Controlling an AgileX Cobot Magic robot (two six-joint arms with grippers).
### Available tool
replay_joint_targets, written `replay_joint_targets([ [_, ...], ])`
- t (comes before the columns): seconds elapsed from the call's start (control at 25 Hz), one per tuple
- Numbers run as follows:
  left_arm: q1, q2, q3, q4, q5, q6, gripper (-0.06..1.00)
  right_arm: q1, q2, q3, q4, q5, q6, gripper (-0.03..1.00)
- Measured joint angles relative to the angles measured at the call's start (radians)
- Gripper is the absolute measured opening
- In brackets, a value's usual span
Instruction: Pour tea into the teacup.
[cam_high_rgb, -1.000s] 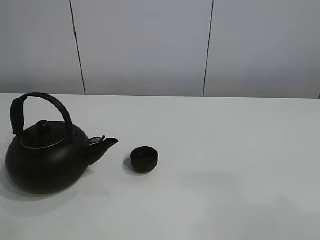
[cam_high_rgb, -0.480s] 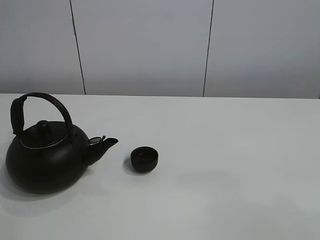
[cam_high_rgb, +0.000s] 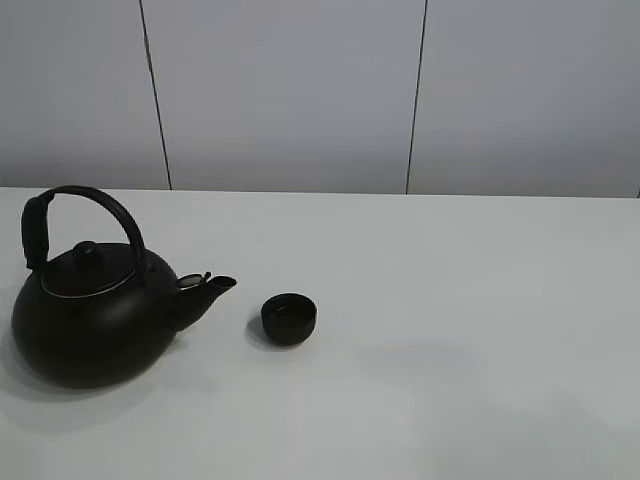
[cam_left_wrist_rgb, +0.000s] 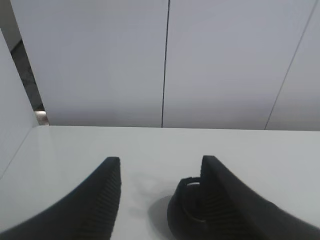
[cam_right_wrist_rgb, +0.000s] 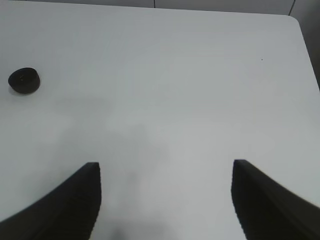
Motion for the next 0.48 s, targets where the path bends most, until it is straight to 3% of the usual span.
replay_joint_targets([
  [0.2,0.0,-0.29,0.04,0.012,0.177,0.021,0.36,0.0,0.0,0.0,0.0,0.0,0.0,0.51],
  [0.48,-0.001,-0.438,0.296,0.067,0.18,0.022,0.36,0.0,0.0,0.0,0.0,0.0,0.0,0.51],
])
